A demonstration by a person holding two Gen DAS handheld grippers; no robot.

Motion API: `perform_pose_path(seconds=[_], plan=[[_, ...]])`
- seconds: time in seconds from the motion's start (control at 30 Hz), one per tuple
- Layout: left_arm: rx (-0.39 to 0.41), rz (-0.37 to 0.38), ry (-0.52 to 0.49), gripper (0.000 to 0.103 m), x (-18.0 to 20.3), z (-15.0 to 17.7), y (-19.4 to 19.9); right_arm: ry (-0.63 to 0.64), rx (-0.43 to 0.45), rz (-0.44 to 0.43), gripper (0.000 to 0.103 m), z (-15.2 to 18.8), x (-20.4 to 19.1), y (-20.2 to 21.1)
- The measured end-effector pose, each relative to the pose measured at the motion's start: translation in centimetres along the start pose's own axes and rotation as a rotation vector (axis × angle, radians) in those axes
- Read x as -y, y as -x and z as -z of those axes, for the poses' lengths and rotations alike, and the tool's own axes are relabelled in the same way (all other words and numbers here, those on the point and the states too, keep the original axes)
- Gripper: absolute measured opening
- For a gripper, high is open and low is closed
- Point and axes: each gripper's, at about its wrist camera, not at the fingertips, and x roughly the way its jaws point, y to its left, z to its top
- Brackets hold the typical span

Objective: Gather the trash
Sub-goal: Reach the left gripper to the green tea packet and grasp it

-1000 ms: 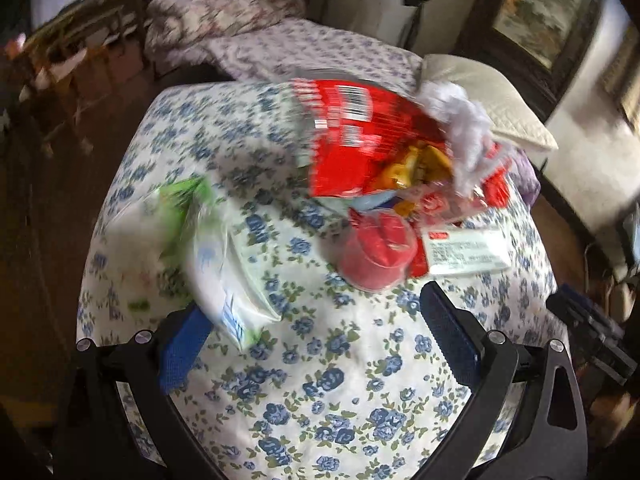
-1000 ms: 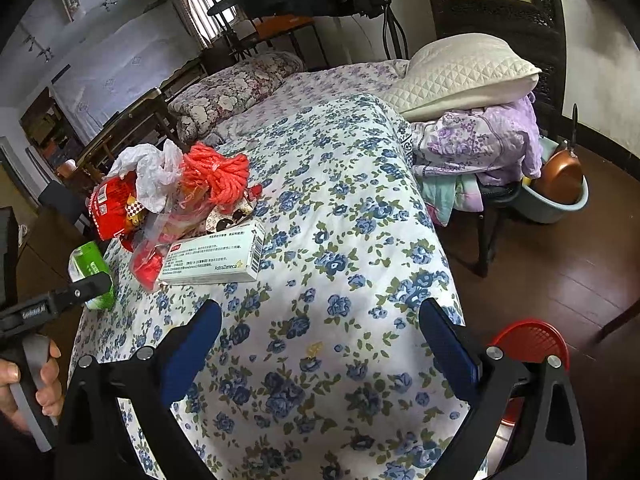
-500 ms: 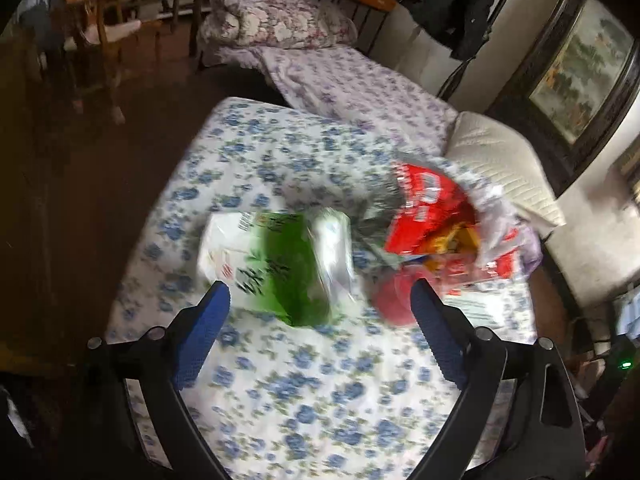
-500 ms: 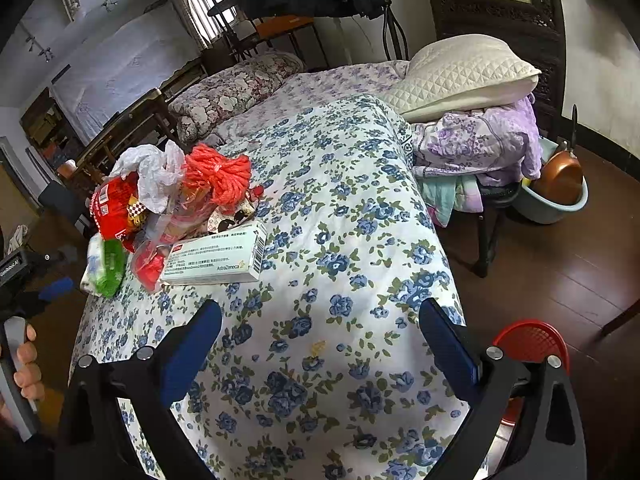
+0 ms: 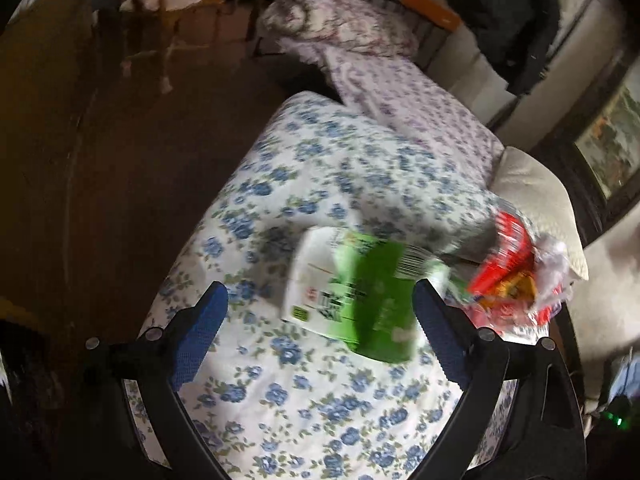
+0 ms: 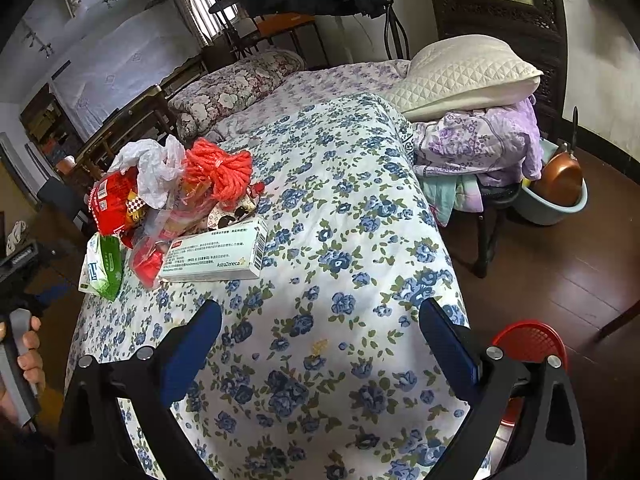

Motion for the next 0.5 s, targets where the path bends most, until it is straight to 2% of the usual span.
perform_pose_path(seconds=[0.13, 0.27, 0.4, 0.5], plan=[[-0.006, -0.03, 0.028, 0.09, -1.2, -0.2, -0.7, 0.0, -0.001, 0.0, 0.097, 0.1, -0.1, 0.0], [-0.025, -0.067, 0.008, 0.09, -1.2, -0.1, -1.8, 0.002, -0.003, -0.004, 0.097, 0.1, -0.2, 0.0], [-0.045, -0.111, -0.064, 0.09, 0.2, 0.1, -3.1, -0.003, -0.005, -0.007, 0.097, 0.1, -0.2, 0.0], [-0.028, -0.174, -0.16, 0.09, 2.2, -0.1, -4.0, -0.007, -0.006, -0.008, 0.097, 0.2, -0.2, 0.0]])
